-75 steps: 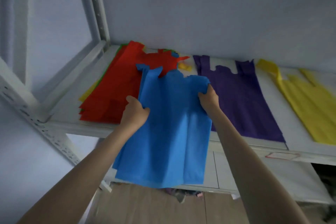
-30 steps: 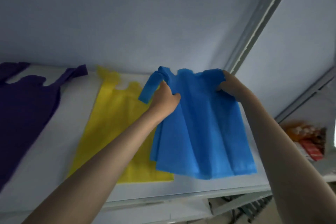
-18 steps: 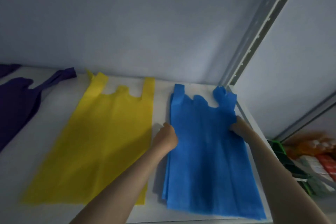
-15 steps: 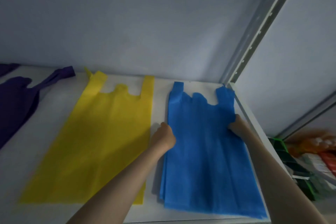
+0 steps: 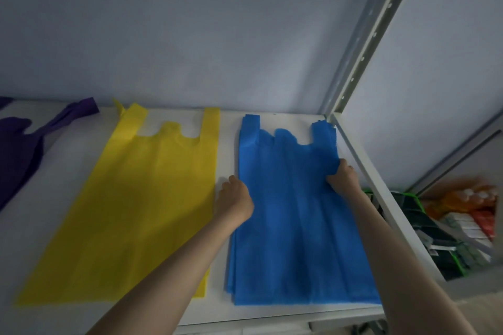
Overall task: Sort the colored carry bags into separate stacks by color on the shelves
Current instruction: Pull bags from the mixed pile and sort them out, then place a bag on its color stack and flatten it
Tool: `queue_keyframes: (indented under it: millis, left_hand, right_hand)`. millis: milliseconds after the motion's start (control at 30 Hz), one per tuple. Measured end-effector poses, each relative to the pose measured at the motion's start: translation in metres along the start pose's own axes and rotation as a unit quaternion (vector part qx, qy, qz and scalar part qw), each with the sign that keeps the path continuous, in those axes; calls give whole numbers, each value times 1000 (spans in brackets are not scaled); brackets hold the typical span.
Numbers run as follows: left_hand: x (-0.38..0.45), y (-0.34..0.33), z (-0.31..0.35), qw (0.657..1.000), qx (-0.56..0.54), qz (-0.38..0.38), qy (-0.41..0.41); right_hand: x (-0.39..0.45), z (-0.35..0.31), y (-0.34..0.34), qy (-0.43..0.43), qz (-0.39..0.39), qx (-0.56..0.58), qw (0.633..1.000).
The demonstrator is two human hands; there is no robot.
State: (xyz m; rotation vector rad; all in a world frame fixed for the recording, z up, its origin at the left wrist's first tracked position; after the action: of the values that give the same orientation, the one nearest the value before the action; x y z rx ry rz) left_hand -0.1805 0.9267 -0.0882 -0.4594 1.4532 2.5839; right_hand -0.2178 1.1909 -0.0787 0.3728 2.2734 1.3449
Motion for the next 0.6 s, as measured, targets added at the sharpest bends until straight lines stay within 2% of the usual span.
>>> queue_keyframes:
  millis: [300,400,500,600]
  left_hand:
    - [-7,4,3,999,36,15,-29]
    - [-9,10,0,998,37,14,-47]
    - [-10,24,-9,997,36,14,-65]
    - [-7,44,-26,994,65,19,-91]
  right_hand:
    - [-23,5,2,-21,4,-62,998]
    - [-33,-8,7,-30,49,-81,995]
    - [-50,-41,9,15,113,-105,988]
    - [-69,-84,-7,82,97,-70,989]
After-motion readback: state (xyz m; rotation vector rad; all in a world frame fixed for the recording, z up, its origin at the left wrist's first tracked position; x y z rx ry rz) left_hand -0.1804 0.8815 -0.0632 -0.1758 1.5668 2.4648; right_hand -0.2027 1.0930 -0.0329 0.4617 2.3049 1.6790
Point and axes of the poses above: each hand's wrist, its own x-axis towards the middle knuckle, its own y-axis out of the back of the hand, z = x × y, the point moved 8 cm from there along x, towards the middle knuckle, and after that the axes turned 2 degrees about -y, right-handed, at the moved point
